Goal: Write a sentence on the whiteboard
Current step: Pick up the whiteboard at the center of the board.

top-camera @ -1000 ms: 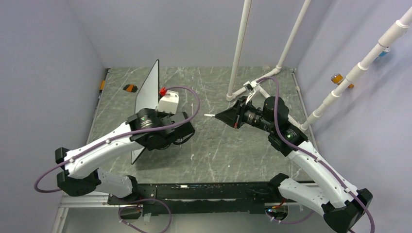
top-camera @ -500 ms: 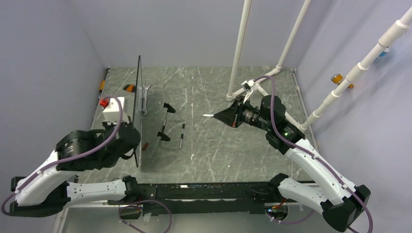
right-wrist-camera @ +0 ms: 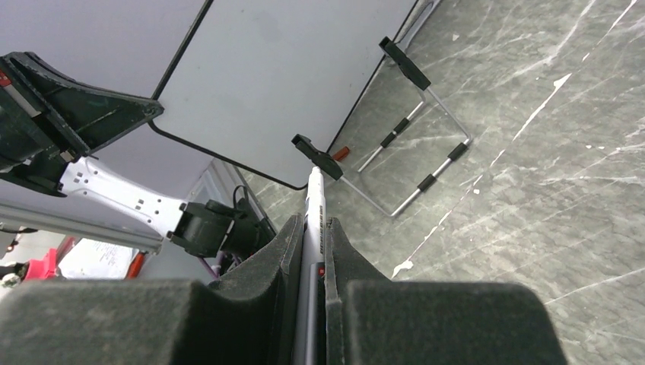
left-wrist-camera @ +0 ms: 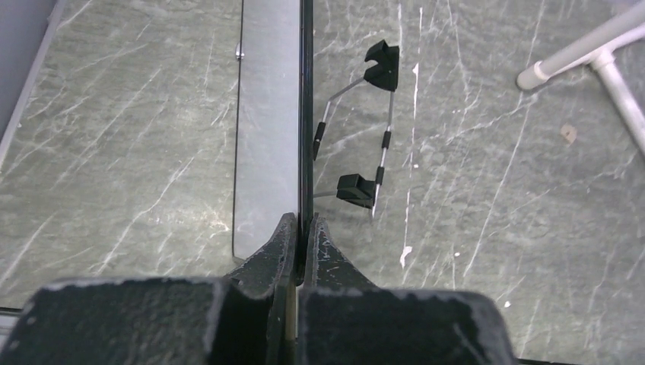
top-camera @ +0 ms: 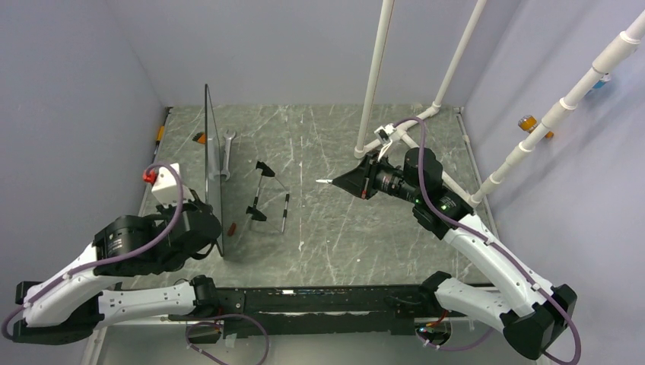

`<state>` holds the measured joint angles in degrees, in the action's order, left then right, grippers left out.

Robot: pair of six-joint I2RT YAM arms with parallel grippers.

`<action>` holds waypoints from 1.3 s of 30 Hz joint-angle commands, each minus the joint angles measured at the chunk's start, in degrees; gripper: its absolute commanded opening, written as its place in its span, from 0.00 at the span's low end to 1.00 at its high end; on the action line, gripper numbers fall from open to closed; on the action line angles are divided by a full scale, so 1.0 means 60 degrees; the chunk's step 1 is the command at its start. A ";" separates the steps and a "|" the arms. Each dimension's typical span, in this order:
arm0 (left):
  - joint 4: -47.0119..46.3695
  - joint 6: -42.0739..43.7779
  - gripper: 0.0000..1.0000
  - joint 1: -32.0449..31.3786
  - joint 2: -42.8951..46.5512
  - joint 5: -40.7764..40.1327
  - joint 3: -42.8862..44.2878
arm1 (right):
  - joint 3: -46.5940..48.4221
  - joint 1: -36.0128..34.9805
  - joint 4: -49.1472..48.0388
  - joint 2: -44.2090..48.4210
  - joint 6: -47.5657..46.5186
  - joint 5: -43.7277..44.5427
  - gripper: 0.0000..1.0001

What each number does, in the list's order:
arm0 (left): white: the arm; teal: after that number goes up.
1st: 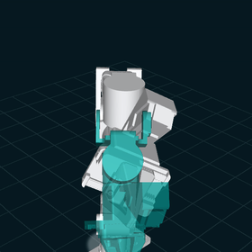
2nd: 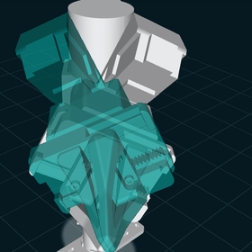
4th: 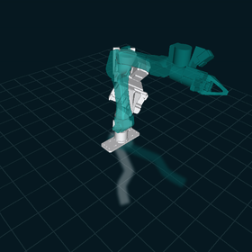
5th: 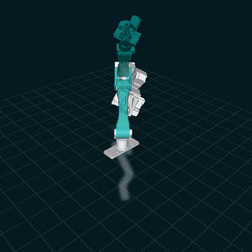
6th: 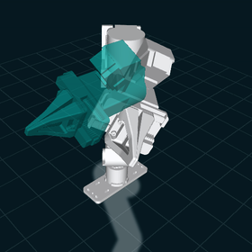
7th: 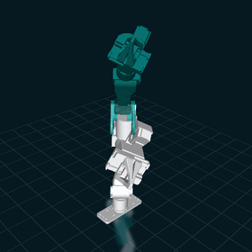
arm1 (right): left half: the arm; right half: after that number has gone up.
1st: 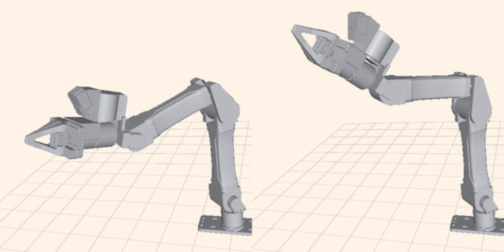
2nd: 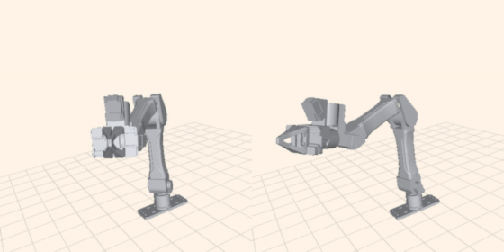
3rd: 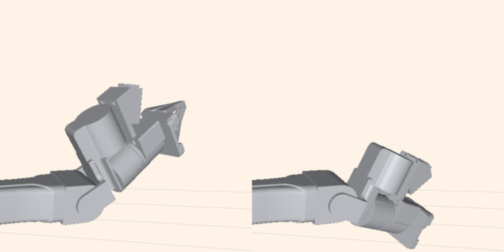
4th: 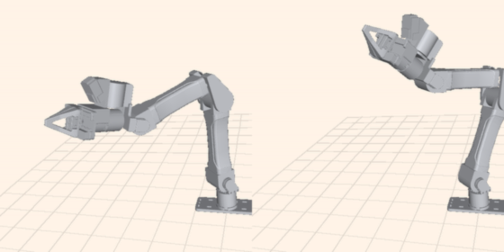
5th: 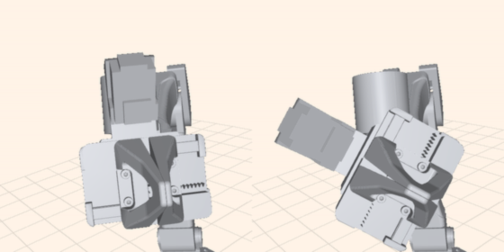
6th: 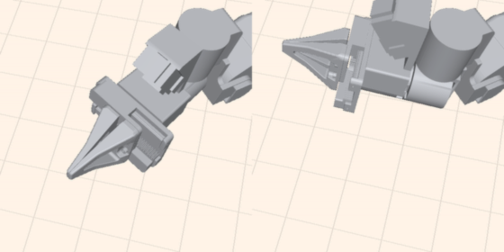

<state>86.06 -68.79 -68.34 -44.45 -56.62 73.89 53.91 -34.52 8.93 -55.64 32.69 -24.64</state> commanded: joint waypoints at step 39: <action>0.0632 0.1253 0.34 0.3393 0.0189 0.1336 -0.1867 | 0.1242 -0.0397 -0.1819 -0.1817 0.0645 -0.0523 0.00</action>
<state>87.13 -63.02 -51.44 -41.85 -50.11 63.02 59.53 -36.80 1.98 -67.18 35.70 -27.20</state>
